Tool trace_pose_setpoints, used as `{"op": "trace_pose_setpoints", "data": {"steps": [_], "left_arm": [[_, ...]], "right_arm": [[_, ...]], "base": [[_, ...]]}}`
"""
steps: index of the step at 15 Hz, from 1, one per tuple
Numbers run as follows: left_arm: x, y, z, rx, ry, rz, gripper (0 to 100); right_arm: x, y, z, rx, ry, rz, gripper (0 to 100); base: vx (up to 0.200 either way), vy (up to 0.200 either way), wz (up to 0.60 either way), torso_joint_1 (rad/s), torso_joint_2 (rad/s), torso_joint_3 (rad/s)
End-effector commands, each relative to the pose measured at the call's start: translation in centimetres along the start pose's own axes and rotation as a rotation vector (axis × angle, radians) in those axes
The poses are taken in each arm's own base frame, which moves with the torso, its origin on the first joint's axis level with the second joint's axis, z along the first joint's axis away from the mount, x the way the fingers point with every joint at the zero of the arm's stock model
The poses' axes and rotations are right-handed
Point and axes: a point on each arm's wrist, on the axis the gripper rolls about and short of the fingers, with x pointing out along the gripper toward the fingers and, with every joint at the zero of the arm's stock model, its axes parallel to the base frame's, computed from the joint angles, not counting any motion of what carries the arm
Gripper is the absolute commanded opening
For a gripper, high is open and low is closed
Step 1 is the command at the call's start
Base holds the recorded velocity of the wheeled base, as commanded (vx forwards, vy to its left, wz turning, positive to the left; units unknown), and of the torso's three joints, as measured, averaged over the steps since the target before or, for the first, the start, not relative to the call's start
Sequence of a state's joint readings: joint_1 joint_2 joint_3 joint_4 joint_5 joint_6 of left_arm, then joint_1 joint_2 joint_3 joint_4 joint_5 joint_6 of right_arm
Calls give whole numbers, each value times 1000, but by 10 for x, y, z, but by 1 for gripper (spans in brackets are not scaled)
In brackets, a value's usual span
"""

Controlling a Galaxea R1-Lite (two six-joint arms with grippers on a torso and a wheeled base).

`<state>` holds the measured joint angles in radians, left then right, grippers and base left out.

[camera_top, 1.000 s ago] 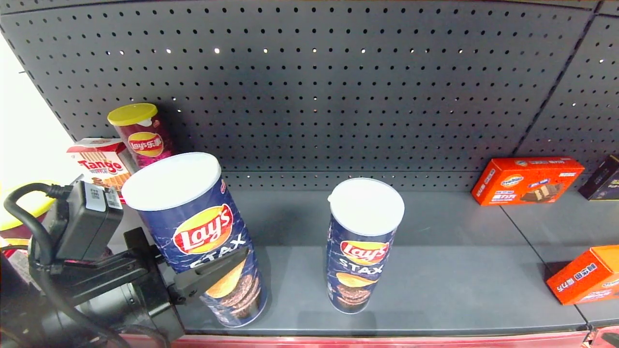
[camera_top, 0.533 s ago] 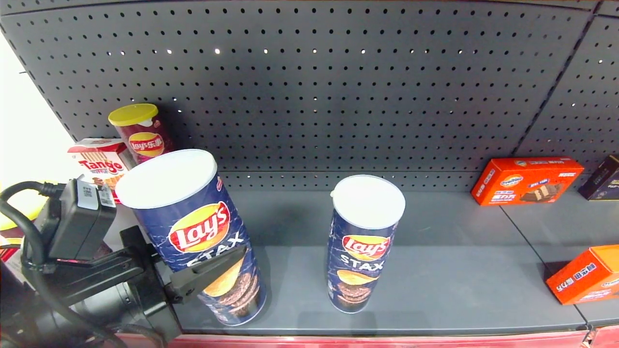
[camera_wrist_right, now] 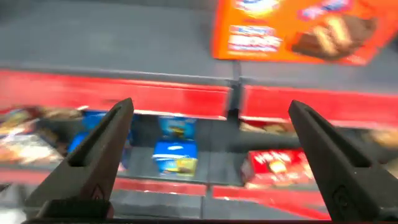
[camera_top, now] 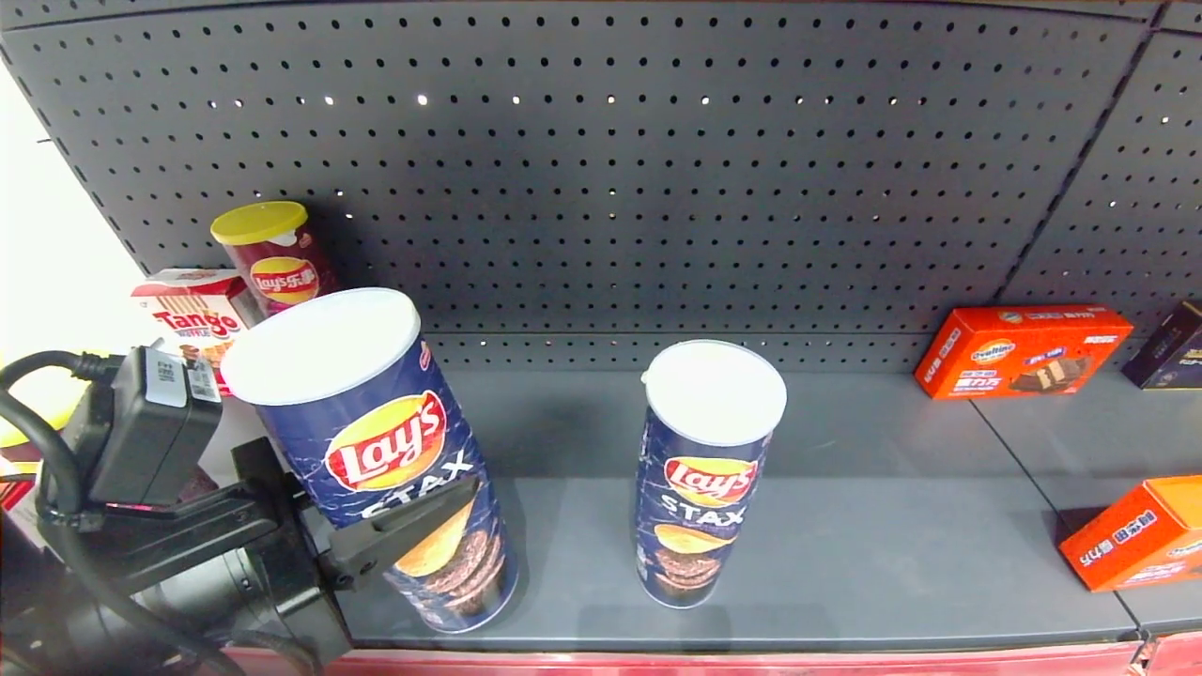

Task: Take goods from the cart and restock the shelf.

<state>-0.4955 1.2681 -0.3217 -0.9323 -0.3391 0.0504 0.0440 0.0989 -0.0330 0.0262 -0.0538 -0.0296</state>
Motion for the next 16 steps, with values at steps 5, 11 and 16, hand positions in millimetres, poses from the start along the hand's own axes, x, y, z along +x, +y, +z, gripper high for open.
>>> {"op": "trace_pose_setpoints", "data": {"steps": [5,11,16], "left_arm": [[2,0,4,8,-14,-18,0],[4,1,13,20,-47,-11,0],[69,26,55,65,-125,-9,0]], "right_arm": [[-5,2,-8,32,-96,-41,100],[-5,2,-8,32,-96,-41,100],[-5,2,-8,32,-96,-41,100]], "base": [[0,0,0,0,0,0],[0,0,0,0,0,0],[0,0,0,0,0,0]]}}
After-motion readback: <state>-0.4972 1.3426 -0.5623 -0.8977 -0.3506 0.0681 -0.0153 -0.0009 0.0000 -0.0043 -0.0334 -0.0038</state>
